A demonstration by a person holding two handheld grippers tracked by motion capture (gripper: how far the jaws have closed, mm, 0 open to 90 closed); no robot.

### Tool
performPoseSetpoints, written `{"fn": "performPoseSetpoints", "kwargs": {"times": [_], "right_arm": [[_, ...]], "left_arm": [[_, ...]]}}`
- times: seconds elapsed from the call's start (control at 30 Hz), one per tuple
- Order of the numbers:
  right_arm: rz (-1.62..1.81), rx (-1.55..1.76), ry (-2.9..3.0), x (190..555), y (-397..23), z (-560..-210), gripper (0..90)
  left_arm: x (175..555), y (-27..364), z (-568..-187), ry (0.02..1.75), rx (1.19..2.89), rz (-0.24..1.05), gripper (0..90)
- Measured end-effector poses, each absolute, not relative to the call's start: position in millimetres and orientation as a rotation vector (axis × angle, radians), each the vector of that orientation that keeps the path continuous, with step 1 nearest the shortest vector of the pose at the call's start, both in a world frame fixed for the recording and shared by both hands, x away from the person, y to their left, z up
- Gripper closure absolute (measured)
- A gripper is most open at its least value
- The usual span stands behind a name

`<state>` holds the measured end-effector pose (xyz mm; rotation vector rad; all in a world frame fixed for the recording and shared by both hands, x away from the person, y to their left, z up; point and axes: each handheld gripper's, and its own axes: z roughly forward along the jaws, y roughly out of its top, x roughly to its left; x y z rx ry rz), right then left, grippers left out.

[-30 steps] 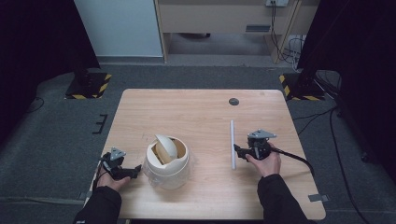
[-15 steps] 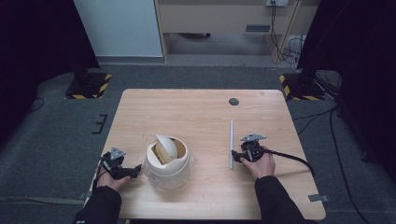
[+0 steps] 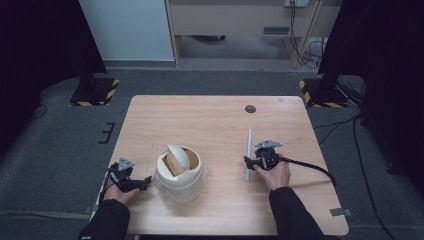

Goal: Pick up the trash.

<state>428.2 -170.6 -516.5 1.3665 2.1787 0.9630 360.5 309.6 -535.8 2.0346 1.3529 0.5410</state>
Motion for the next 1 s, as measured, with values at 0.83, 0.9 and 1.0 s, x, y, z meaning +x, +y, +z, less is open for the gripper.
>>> {"fn": "performPoseSetpoints", "kwargs": {"times": [0.83, 0.9, 1.0], "right_arm": [[0.819, 1.383, 2.296, 425.1, -171.6, -518.7, 79.0], [0.816, 1.391, 2.298, 425.1, -171.8, -518.2, 79.2], [0.821, 1.397, 2.306, 425.5, -172.1, -517.4, 79.2]], "left_arm": [[360.6, 311.5, -531.9, 1.385, 2.030, 0.521, 4.4], [360.6, 312.1, -530.5, 1.400, 2.024, 0.512, 6.3], [360.3, 313.0, -528.0, 1.428, 2.011, 0.499, 9.7]]}}
